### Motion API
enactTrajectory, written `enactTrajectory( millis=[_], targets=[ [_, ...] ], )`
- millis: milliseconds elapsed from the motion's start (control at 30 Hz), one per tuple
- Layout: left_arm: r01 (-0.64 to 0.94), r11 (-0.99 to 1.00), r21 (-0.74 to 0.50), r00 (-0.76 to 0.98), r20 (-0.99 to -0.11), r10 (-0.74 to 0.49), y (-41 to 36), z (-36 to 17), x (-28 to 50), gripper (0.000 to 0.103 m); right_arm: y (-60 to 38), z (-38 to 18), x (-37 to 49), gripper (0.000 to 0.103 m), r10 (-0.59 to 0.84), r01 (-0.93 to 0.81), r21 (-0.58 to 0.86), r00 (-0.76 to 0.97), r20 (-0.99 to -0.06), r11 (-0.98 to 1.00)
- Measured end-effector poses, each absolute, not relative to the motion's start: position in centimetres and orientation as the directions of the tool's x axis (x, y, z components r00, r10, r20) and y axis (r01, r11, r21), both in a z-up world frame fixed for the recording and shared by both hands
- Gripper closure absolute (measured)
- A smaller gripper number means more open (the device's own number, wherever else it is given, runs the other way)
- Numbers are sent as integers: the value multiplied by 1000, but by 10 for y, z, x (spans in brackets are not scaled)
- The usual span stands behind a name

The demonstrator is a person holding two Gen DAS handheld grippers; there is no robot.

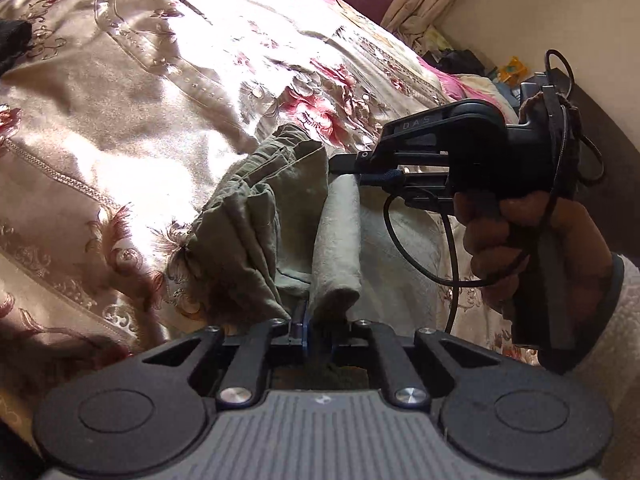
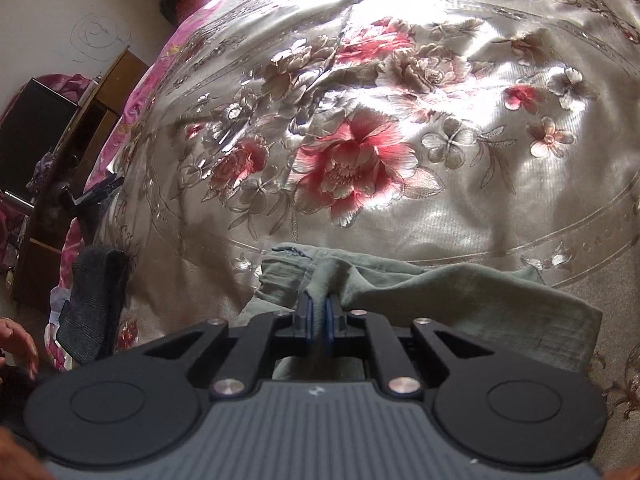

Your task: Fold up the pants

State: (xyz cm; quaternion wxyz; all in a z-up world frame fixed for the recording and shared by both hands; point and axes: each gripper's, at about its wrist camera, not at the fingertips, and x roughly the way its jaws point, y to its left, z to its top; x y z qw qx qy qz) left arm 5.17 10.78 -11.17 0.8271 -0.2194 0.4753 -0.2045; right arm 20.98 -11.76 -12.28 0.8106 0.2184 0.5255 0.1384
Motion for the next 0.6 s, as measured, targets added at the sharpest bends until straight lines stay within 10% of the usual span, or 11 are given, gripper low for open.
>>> enactTrajectory(
  millis=[200, 600],
  targets=[
    [298, 807, -510, 432, -682, -591, 112, -87, 65, 62, -131, -103, 198, 61, 491, -22, 539, 445, -749, 842],
    [382, 845, -374, 324, -802, -501, 76, -89, 128, 58, -185, -73, 135, 55, 478, -50, 533, 518, -710, 845]
  ],
)
